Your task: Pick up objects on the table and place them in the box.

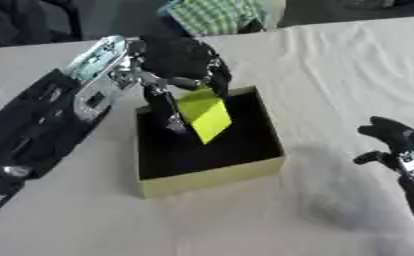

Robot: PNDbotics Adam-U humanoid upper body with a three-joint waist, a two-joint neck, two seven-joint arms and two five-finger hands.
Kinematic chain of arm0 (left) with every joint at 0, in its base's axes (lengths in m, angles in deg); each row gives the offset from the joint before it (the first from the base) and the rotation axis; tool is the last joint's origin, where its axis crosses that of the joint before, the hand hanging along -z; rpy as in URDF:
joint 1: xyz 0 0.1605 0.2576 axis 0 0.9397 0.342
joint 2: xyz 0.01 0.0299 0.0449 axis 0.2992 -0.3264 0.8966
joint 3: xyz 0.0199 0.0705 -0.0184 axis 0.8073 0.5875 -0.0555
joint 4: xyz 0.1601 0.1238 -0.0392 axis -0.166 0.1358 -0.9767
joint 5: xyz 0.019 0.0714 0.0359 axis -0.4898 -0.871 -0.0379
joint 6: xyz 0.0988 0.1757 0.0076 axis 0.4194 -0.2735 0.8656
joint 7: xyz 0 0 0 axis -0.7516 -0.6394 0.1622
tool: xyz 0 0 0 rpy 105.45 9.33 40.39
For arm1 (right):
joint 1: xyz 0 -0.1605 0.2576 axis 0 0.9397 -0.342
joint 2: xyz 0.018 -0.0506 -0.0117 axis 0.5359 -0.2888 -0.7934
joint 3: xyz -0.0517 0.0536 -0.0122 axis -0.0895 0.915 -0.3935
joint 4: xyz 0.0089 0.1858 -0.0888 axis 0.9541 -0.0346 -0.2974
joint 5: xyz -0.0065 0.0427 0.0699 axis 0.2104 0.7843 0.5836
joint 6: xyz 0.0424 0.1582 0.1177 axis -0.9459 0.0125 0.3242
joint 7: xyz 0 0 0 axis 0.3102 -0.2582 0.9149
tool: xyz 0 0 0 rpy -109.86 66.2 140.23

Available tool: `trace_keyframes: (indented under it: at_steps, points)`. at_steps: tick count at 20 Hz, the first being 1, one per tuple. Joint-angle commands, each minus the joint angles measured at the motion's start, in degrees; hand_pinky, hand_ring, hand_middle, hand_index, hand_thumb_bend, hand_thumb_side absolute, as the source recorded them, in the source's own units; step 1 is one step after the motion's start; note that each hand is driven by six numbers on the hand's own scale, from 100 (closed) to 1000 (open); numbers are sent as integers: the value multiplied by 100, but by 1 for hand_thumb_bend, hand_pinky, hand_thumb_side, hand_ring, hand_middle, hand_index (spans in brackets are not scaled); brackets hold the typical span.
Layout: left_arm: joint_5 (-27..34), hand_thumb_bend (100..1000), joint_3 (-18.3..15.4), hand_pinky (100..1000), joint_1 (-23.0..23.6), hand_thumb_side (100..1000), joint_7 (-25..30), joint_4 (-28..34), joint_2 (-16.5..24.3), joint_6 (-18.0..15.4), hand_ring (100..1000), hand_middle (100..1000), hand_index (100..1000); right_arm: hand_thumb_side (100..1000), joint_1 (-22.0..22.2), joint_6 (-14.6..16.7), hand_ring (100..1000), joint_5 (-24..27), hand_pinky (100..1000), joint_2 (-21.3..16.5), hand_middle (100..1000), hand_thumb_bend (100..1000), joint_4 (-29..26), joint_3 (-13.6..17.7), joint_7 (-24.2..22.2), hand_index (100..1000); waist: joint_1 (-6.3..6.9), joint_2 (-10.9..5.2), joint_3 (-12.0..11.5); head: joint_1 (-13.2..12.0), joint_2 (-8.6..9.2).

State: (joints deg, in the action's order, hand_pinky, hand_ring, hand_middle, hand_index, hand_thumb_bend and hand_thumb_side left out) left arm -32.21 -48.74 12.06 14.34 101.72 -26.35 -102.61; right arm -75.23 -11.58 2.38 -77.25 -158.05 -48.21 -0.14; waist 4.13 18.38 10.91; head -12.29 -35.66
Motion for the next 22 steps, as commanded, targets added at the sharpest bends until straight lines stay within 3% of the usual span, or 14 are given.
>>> trace_keyframes:
  at_steps: [1, 9, 18, 22]
  points:
    - [-105, 555, 12, 691, -67, 292, 102, -47, -7, -230, 554, 508, 653, 795, -66, 8, 891, 37, 582, -35, 735, 100, -67, 3, -17, 870, -27, -92, 6, -21, 62]
    - [-321, 604, 61, 709, 3, 318, 2, -214, -111, -342, 588, 545, 688, 794, -70, 4, 891, 35, 582, -37, 735, 100, -67, 3, -26, 870, -17, -92, 8, -19, 56]
    - [-494, 894, 85, 793, 1, 449, 160, -115, -69, -468, 747, 732, 834, 793, -76, 9, 892, 32, 582, -46, 735, 100, -57, -5, -42, 871, -13, -104, -3, -24, 66]
    - [-669, 1000, 58, 824, -28, 463, 186, 131, 32, -550, 794, 793, 891, 794, -73, 9, 892, 29, 582, -51, 735, 100, -55, -3, -46, 871, -9, -106, -17, -15, 63]
